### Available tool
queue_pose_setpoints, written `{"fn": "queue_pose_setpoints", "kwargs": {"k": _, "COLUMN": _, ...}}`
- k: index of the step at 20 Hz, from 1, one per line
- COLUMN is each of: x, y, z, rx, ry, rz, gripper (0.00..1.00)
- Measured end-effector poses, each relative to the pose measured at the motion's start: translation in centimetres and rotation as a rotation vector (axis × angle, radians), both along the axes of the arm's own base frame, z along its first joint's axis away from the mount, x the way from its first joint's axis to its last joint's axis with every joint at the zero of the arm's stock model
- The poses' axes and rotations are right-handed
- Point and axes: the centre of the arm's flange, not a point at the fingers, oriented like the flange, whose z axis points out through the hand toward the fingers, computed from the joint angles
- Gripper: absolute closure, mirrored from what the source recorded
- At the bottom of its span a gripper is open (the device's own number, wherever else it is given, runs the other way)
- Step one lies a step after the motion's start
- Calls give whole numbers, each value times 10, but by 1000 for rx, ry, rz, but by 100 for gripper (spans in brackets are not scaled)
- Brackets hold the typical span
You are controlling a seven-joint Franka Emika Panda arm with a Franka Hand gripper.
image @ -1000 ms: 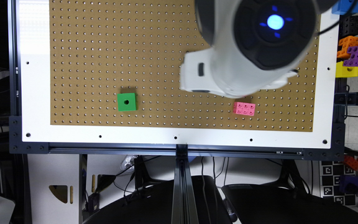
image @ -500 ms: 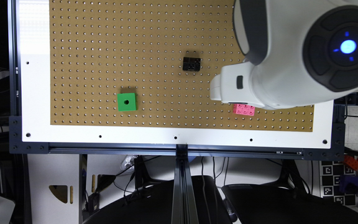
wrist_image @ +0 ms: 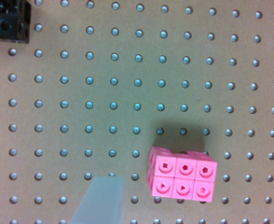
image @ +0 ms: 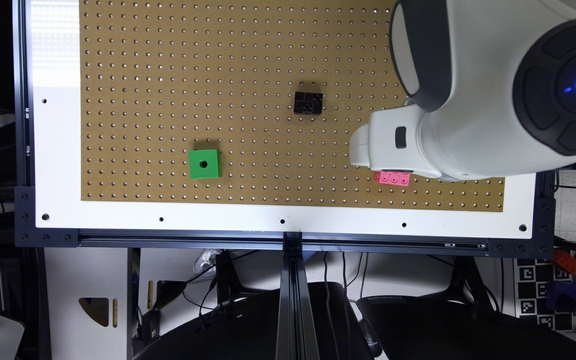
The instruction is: Pick up pink block.
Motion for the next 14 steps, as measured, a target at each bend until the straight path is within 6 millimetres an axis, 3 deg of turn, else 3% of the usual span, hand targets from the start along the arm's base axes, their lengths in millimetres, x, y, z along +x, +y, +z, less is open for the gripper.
{"fn": "queue_pose_setpoints", "kwargs": {"k": 14, "x": 11, "y": 1, "z": -67, "rx": -5, "ry": 50, "rz": 7, "gripper": 0}}
